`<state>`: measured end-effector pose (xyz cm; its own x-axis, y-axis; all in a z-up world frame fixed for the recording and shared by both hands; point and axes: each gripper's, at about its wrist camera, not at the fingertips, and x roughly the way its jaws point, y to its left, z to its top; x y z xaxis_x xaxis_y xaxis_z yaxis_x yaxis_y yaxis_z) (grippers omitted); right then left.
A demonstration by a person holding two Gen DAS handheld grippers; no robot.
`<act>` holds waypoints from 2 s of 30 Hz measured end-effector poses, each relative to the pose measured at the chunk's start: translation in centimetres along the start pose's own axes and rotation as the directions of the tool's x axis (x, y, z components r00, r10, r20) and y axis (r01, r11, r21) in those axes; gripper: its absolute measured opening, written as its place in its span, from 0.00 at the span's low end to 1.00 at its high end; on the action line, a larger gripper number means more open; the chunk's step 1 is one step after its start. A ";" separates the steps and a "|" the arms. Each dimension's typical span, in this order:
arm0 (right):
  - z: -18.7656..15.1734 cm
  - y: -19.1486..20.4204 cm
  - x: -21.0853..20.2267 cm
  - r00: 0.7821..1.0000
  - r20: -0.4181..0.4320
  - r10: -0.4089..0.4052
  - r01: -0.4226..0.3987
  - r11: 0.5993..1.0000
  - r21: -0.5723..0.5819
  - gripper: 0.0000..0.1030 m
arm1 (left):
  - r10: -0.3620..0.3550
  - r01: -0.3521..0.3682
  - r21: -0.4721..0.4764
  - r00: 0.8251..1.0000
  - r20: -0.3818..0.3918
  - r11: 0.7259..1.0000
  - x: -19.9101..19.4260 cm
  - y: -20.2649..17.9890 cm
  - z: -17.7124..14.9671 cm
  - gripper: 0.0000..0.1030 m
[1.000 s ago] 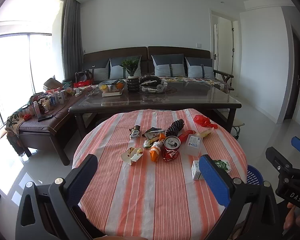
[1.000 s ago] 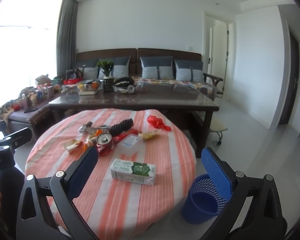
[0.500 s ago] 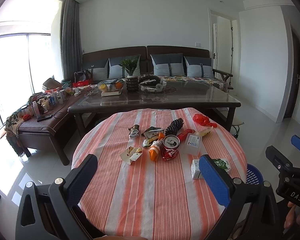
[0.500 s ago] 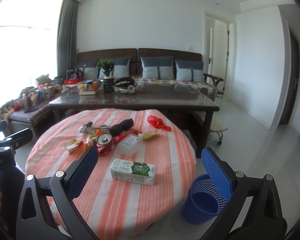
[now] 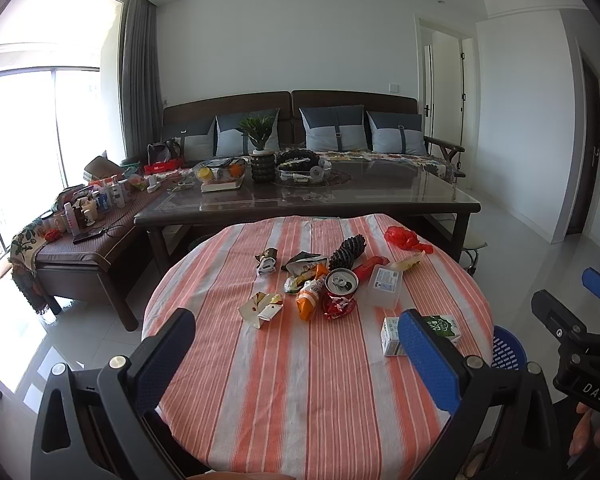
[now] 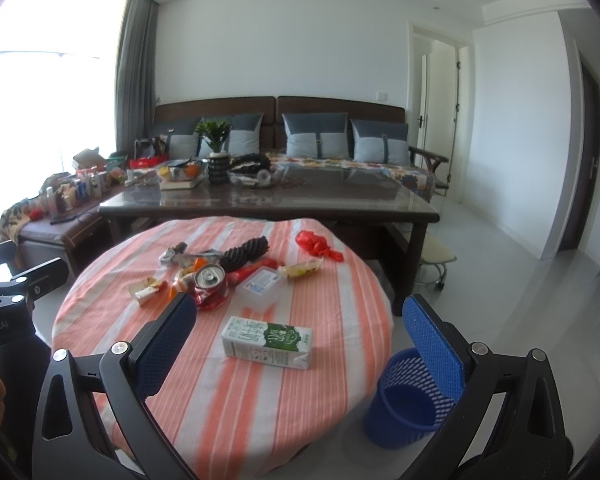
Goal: Collect trash
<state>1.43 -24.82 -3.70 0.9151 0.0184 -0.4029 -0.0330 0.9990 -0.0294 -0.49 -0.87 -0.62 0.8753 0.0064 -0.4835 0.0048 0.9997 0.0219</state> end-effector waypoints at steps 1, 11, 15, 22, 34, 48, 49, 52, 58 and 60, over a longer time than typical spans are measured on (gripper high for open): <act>0.0 0.0 0.0 1.000 -0.001 0.000 0.000 1.000 0.000 1.00 | 0.000 0.000 0.000 1.000 0.000 1.000 0.0 0.0 0.0 1.00; -0.2 0.2 -0.3 1.000 0.000 0.002 -0.002 1.000 0.000 1.00 | 0.002 -0.002 -0.002 1.000 0.004 1.000 -0.1 -0.1 0.0 1.00; -0.3 0.9 -0.4 1.000 -0.003 0.002 -0.002 1.000 0.000 1.00 | 0.001 -0.001 -0.001 1.000 0.001 1.000 0.0 -0.2 0.0 1.00; -0.3 0.8 0.1 1.000 -0.002 0.003 -0.003 1.000 0.000 1.00 | 0.001 -0.001 -0.001 1.000 -0.001 1.000 -0.3 -0.5 -0.6 1.00; -0.3 0.3 -0.1 1.000 -0.005 0.009 -0.009 1.000 -0.006 1.00 | 0.000 0.000 0.003 1.000 -0.003 1.000 -0.1 -0.5 -0.3 1.00; -0.3 0.4 -0.1 1.000 -0.005 0.007 -0.007 1.000 -0.007 1.00 | 0.001 -0.001 0.001 1.000 -0.004 1.000 0.1 -0.4 0.0 1.00; -0.3 0.4 -0.1 1.000 -0.004 0.006 -0.007 1.000 -0.008 1.00 | 0.002 -0.002 0.000 1.000 -0.004 1.000 0.1 -0.4 -0.1 1.00; -0.3 0.4 -0.1 1.000 -0.003 0.007 -0.007 1.000 -0.007 1.00 | 0.004 -0.004 0.000 1.000 -0.002 1.000 0.1 -0.9 -0.6 1.00; -0.4 0.1 -0.1 1.000 -0.007 0.002 -0.002 1.000 -0.008 1.00 | 0.003 -0.003 -0.001 1.000 -0.012 1.000 0.3 -0.8 -0.8 1.00; -0.4 -0.2 -0.1 1.000 -0.008 0.000 0.000 1.000 -0.003 1.00 | 0.002 -0.002 -0.003 1.000 -0.016 1.000 0.3 -0.8 -0.8 1.00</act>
<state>1.21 -25.02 -4.05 0.9120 0.0180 -0.4098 -0.0342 0.9989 -0.0321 -0.61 -1.60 -1.45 0.8676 0.0083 -0.4972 0.0020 0.9998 0.0202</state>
